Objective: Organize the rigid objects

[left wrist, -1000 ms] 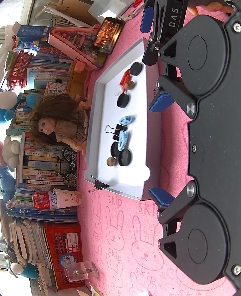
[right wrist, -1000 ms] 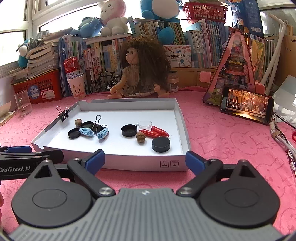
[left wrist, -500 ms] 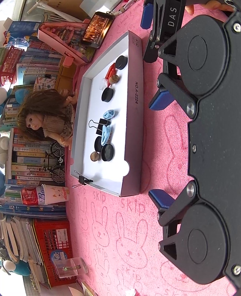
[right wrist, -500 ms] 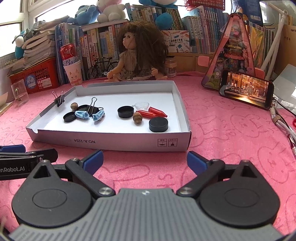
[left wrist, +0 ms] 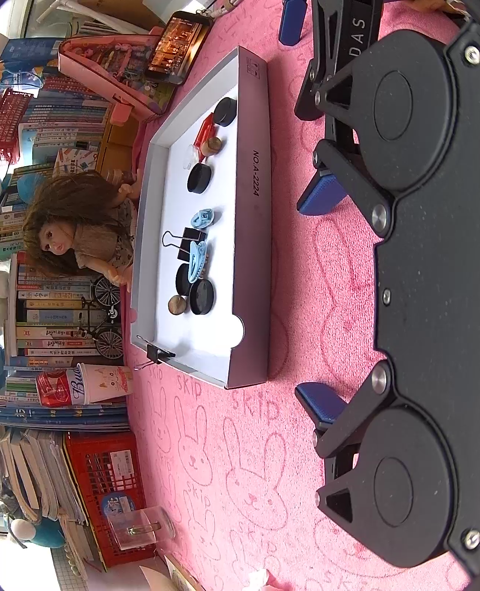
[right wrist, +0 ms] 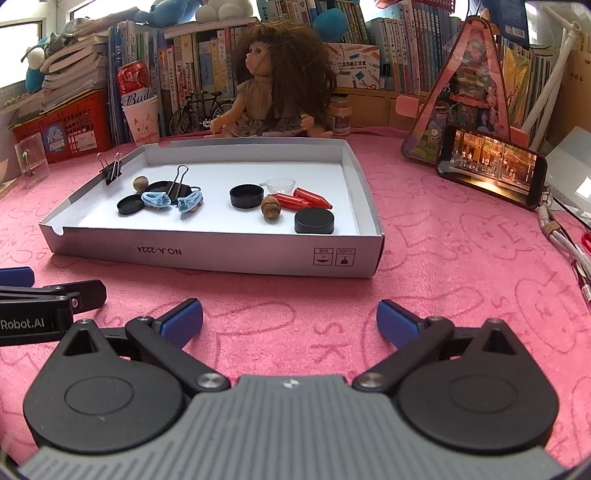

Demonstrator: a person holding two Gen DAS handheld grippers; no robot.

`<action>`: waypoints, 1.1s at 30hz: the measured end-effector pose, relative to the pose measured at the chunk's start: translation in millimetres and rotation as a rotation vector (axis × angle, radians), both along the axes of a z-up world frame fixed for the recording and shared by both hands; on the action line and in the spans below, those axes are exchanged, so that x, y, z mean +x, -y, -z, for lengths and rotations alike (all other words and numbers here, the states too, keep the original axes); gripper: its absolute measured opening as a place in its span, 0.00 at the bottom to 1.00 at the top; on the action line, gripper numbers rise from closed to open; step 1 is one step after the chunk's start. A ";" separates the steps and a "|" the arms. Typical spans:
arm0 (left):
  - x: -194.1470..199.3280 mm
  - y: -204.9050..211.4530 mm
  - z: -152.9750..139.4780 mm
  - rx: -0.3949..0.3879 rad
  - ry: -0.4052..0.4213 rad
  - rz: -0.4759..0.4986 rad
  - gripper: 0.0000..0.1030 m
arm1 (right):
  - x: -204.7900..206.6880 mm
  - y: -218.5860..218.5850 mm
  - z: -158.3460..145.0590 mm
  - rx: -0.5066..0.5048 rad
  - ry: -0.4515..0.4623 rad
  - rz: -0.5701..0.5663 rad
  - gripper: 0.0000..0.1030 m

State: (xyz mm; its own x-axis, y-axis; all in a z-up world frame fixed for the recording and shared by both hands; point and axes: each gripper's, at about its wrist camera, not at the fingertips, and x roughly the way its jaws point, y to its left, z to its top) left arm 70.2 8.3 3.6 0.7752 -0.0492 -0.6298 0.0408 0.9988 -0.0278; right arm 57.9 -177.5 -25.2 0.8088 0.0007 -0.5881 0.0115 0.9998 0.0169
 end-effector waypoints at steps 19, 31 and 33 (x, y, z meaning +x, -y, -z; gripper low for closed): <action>-2.2 4.0 4.0 0.023 0.011 -0.028 0.99 | -2.4 -2.8 2.5 -0.021 0.019 0.003 1.00; -7.7 2.6 5.8 0.025 0.035 -0.042 1.00 | -2.4 -3.2 2.1 -0.022 0.019 0.004 1.00; -7.7 2.2 5.7 0.025 0.035 -0.043 1.00 | -2.5 -3.2 2.0 -0.021 0.019 0.004 1.00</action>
State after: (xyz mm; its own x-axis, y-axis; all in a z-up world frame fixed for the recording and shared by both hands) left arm 62.6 6.1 -2.1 0.7981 0.0001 -0.6026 -0.0020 1.0000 -0.0026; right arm 55.4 -174.3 -27.2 0.8198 -0.0150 -0.5725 0.0153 0.9999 -0.0043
